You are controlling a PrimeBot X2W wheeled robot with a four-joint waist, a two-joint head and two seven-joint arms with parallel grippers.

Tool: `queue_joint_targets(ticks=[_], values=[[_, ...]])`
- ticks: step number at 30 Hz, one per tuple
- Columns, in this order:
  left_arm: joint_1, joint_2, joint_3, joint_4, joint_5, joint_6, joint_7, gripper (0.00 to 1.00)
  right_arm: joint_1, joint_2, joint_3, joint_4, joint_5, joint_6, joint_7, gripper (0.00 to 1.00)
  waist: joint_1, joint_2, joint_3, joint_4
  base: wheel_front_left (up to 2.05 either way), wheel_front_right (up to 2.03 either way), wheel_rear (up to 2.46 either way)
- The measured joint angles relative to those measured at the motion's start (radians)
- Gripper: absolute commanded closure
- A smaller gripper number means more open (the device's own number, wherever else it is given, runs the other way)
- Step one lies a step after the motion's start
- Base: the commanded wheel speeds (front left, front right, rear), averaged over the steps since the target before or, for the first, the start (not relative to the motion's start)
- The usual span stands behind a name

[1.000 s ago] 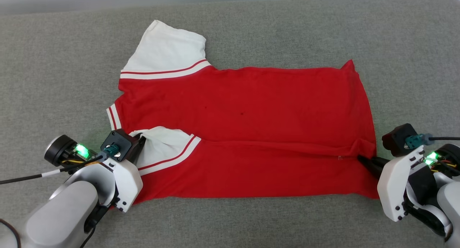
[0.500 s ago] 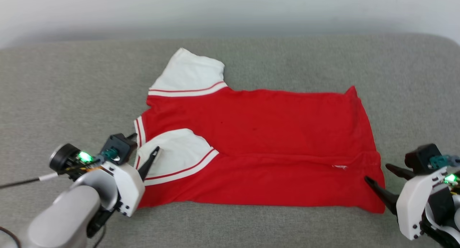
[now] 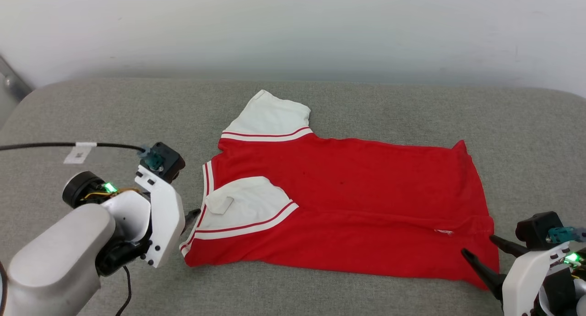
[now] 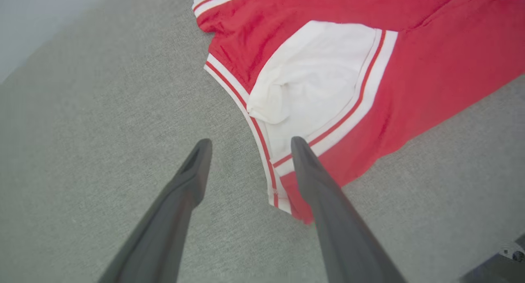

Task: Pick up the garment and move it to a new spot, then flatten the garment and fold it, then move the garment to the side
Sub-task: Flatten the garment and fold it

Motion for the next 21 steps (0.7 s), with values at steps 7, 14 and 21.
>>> queue_joint_targets(ticks=[7,14,21], values=[[-0.063,-0.016,-0.050,0.031,-0.158,-0.022,0.311,0.00,-0.001,0.021,-0.006,-0.035,-0.021,0.000,0.031,0.00,0.0000,0.0000,0.008,-0.009,0.00,0.00,0.00],[-0.090,-0.040,-0.085,0.119,-0.226,-0.022,0.477,0.00,-0.052,0.025,0.028,-0.053,-0.027,0.000,0.059,0.00,0.0000,0.0000,0.041,-0.044,0.00,0.00,0.00],[-0.090,-0.073,-0.083,0.210,-0.246,-0.017,0.470,0.00,-0.103,0.021,0.057,-0.049,-0.024,0.000,0.066,0.00,0.0000,0.0000,0.087,-0.082,0.00,0.00,0.00]])
